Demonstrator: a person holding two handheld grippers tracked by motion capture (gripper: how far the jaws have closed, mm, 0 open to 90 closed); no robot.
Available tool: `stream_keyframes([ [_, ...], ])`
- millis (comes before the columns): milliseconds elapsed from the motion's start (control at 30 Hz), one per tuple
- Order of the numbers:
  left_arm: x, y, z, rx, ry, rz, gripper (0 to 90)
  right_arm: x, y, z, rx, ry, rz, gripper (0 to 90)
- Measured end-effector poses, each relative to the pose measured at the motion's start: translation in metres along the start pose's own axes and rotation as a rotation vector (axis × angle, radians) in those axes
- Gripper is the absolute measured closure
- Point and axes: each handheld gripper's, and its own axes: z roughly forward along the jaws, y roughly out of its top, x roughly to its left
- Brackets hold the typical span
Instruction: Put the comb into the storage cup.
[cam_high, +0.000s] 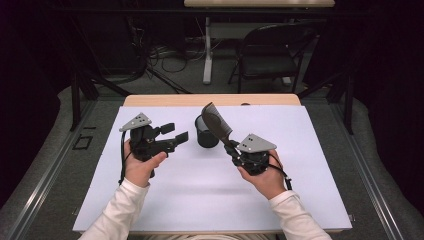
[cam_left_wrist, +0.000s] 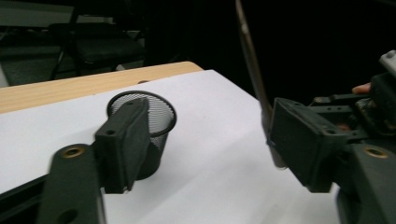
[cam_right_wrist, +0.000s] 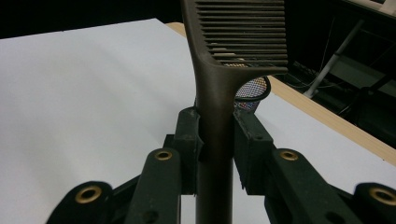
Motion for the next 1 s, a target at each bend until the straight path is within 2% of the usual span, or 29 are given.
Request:
stream_keyframes([
  [133, -0.003, 0.003, 0.004, -0.023, -0.02, -0.016, 32.4, 0.001, 0.0, 0.0, -0.001, 0.002, -0.006, 73.1],
  [300, -0.005, 0.007, 0.009, -0.028, -0.02, -0.036, 33.3, 0.002, 0.0, 0.0, -0.004, 0.002, -0.009, 73.1],
  [433, -0.005, 0.009, 0.013, -0.026, -0.029, -0.071, 33.3, 0.003, 0.0, 0.0, -0.007, 0.005, -0.011, 73.1],
  [567, -0.006, 0.012, 0.018, -0.018, -0.026, -0.076, 33.8, 0.005, 0.0, 0.001, -0.011, 0.005, -0.015, 73.1],
  [700, -0.006, 0.015, 0.023, -0.001, -0.051, -0.093, 35.4, 0.006, 0.0, 0.001, -0.011, 0.006, -0.017, 73.1],
  [1000, -0.007, 0.013, 0.027, 0.026, -0.068, -0.071, 39.4, 0.009, -0.002, 0.002, -0.014, 0.01, -0.024, 73.1],
])
